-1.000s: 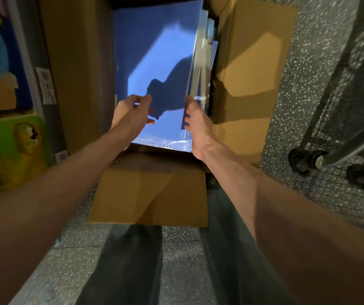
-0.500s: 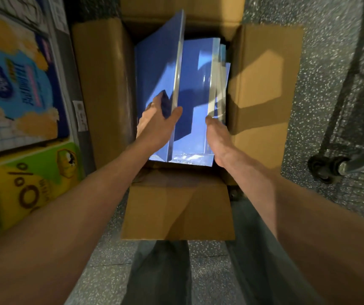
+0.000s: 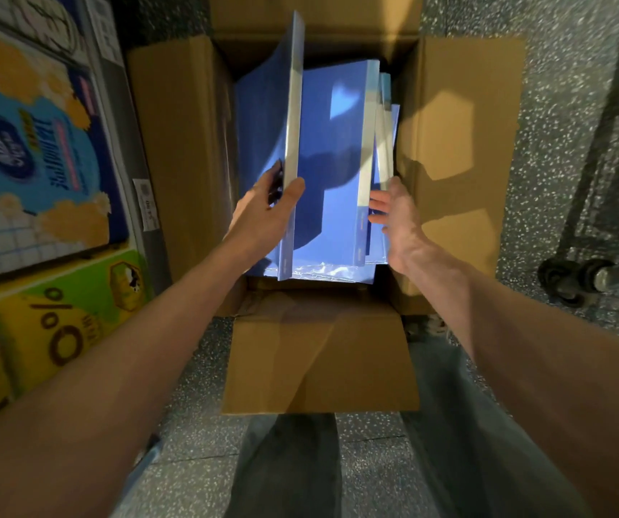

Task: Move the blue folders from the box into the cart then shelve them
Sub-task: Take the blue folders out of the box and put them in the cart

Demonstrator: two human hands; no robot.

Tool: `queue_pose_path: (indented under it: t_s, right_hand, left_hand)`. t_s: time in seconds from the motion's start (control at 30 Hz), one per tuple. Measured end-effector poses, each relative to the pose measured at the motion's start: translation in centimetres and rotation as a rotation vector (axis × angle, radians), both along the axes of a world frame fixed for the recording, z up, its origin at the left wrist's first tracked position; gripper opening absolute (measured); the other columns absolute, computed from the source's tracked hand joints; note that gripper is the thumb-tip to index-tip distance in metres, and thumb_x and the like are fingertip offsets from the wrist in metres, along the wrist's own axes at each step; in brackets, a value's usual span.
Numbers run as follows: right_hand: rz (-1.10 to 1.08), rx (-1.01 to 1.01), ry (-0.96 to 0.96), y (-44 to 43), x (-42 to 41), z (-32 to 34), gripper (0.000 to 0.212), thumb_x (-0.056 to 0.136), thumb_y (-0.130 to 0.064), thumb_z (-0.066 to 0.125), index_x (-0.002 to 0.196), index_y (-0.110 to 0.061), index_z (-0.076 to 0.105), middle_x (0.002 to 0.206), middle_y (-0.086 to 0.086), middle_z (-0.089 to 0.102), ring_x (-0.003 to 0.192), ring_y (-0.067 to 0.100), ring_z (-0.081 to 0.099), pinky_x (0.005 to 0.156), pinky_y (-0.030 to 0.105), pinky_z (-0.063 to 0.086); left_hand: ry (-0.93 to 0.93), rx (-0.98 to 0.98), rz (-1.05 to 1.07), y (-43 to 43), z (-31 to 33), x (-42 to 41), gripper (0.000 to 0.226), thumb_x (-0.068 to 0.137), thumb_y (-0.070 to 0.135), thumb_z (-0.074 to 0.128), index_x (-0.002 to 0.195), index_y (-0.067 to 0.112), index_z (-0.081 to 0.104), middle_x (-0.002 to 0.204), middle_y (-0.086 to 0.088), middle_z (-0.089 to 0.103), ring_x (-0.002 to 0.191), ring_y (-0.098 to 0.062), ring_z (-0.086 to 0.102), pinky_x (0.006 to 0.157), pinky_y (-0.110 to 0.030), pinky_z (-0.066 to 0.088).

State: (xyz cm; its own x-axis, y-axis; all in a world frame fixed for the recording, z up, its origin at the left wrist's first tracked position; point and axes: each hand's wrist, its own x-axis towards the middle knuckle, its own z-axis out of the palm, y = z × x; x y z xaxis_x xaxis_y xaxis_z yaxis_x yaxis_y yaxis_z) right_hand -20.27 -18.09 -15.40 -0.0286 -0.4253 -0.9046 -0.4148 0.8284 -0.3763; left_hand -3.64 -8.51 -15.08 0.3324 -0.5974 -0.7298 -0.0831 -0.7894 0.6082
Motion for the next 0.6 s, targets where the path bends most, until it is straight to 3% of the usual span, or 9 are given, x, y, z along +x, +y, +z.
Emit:
queue_pose_path:
  t_s: [0.1,0.2,0.27,0.37,0.47,0.53,0.6]
  right_hand:
    - [-0.007,0.031,-0.117,1.0,1.0,0.9,0.067,0.107,-0.049,0.014,0.135,-0.009,0.059,0.122,0.007,0.063,0.101,0.020,0.057,0.092,0.032,0.041]
    - [-0.067,0.116,-0.244,3.1,3.2,2.0,0.073,0.104,-0.057,0.011,0.131,-0.013,0.062,0.115,0.004,0.066,0.098,0.017,0.060,0.089,0.032,0.044]
    - [-0.111,0.167,-0.311,4.3,4.7,2.7,0.077,0.102,-0.062,0.008,0.120,-0.017,0.067,0.119,0.005,0.068,0.108,0.020,0.061,0.096,0.035,0.044]
    - [-0.150,0.245,-0.391,5.2,6.0,3.9,0.086,0.100,-0.063,0.001,0.127,-0.011,0.065,0.132,0.014,0.064,0.124,0.026,0.058,0.111,0.039,0.038]
    - [-0.145,0.303,-0.446,5.8,7.0,5.3,0.083,0.101,-0.061,0.000,0.137,-0.012,0.057,0.137,0.015,0.060,0.119,0.026,0.060,0.116,0.043,0.034]
    - [-0.111,0.304,-0.430,6.2,7.4,6.4,0.078,0.102,-0.059,0.003,0.141,-0.011,0.052,0.137,0.016,0.059,0.124,0.030,0.056,0.115,0.044,0.034]
    - [-0.045,0.301,-0.401,6.9,7.4,7.6,0.075,0.103,-0.056,0.004,0.145,-0.009,0.046,0.140,0.018,0.056,0.132,0.033,0.050,0.112,0.043,0.036]
  left_hand:
    - [-0.006,0.006,0.025,-0.1,0.8,0.0,0.061,0.102,0.053,0.045,0.156,0.029,0.031,0.141,0.007,0.056,0.122,-0.018,0.058,0.105,-0.047,0.051]
    - [-0.091,0.009,0.030,0.1,1.9,0.0,0.070,0.092,0.071,0.044,0.151,0.032,0.038,0.129,0.012,0.062,0.106,-0.021,0.067,0.093,-0.050,0.057]
    - [-0.148,0.034,0.020,0.0,2.7,0.1,0.080,0.085,0.079,0.042,0.149,0.032,0.041,0.121,0.015,0.063,0.100,-0.020,0.068,0.089,-0.048,0.058]
    - [-0.243,0.160,0.036,-1.0,4.0,0.8,0.099,0.075,0.090,0.045,0.150,0.025,0.039,0.127,0.006,0.062,0.110,-0.021,0.063,0.097,-0.043,0.053]
    - [-0.370,0.241,0.115,-1.2,4.6,2.1,0.077,0.087,0.064,0.059,0.146,0.017,0.041,0.129,-0.002,0.060,0.114,-0.025,0.060,0.095,-0.040,0.051]
    - [-0.439,0.194,0.133,-1.2,5.0,2.9,0.058,0.092,0.048,0.054,0.139,0.015,0.049,0.129,-0.013,0.062,0.115,-0.034,0.061,0.095,-0.046,0.052]
    - [-0.444,0.204,0.116,-0.7,5.2,3.2,0.052,0.097,0.041,0.049,0.140,0.009,0.048,0.131,-0.018,0.060,0.117,-0.037,0.060,0.097,-0.050,0.052]
